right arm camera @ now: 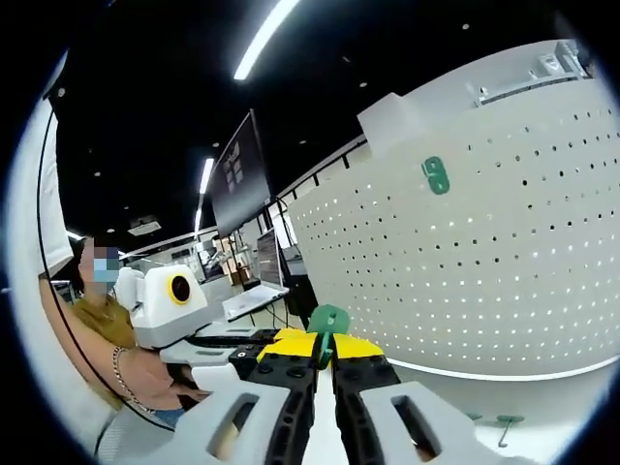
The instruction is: Insert the hook assembly into the mounting plate slot until the hook locks in place.
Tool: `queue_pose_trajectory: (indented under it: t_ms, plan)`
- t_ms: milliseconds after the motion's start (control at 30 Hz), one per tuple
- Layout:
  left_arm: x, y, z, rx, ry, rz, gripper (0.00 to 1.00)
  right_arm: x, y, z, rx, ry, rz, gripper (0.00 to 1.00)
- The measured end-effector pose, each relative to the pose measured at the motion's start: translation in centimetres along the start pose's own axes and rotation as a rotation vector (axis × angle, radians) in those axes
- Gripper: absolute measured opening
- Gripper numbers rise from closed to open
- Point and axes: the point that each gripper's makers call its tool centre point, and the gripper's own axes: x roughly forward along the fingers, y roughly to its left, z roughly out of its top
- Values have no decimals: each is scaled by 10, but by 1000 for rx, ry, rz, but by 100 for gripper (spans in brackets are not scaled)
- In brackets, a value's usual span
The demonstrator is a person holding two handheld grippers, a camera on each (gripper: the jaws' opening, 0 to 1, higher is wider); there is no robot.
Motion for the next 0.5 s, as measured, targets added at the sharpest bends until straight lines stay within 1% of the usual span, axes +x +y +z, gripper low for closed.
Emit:
queue_pose_trajectory:
  t_ms: [67, 100, 233, 500]
  plan:
    - [0, -1, 0, 13, -1, 0, 3, 0, 0, 1, 3, -7, -3, 2]
    - [0, -2, 1, 11, -5, -2, 3, -1, 0, 2, 18, -15, -4, 2]
    - [1, -2, 1, 11, -2, -4, 3, -2, -1, 2, 25, -19, -7, 1]
    - [1, -4, 2, 17, -7, -8, 3, -3, 1, 3, 11, -27, -3, 1]
